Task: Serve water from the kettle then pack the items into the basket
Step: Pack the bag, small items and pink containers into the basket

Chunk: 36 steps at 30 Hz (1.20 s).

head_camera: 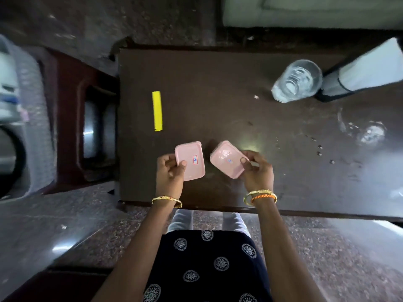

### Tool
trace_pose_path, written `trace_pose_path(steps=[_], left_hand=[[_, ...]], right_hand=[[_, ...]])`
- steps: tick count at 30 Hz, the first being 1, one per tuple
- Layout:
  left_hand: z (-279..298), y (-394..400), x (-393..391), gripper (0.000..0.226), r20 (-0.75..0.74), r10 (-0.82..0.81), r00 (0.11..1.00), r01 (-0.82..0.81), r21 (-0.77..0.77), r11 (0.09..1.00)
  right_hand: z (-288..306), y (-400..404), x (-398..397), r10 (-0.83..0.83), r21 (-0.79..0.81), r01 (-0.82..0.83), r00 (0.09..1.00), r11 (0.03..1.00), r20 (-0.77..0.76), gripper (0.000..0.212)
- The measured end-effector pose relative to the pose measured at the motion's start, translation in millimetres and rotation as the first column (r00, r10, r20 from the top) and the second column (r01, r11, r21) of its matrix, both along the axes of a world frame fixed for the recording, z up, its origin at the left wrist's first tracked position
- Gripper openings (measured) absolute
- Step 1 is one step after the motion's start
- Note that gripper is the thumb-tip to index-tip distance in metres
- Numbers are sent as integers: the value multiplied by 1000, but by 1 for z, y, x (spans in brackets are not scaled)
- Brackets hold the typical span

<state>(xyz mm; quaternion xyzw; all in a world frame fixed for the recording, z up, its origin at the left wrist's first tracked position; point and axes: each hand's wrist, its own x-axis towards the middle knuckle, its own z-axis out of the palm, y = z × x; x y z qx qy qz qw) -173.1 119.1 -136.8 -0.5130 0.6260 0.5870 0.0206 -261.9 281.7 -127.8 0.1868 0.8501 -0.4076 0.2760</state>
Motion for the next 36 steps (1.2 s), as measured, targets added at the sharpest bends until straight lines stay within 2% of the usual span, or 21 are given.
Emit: trace_pose_path(steps=[5,8,11,14,16,18,22,25,28,33,36], left_hand=[[35,-59,31,14,-108,217,970,-233,-168,958],[63,-108,54,20,-193,410,891,-445,-202,872],[98,-157,79,23,-273,563,780,-617,-192,763],[115,-192,98,21,-258,692,674,-735,-140,664],[117,-209,111,17,-215,711,670,-743,-180,645],[117,-215,114,5,-170,670,723,-687,-285,668],[120,-224,126,14,-29,545,838,-457,-583,672],[129,-222,125,12,51,499,865,-326,-700,636],[136,-220,124,14,109,514,851,-280,-735,618],[131,-223,120,17,173,519,837,-284,-674,682],[122,-225,118,17,214,527,823,-299,-625,721]], right_hand=[[19,-113,-10,131,-231,-137,991,963,-40,16],[41,-179,-10,210,-376,-216,976,901,-57,17],[70,-240,-2,295,-410,-319,948,854,-124,10],[94,-292,15,396,-369,-445,895,816,-203,9],[101,-326,35,456,-339,-502,865,795,-211,7],[103,-344,51,477,-292,-509,861,810,-177,4],[97,-376,89,513,-162,-529,848,833,-130,6],[89,-390,107,586,-22,-598,793,801,-166,14],[84,-397,117,655,132,-643,720,754,-230,20],[80,-403,120,700,277,-643,650,714,-295,26],[78,-405,121,747,332,-669,604,665,-279,27]])
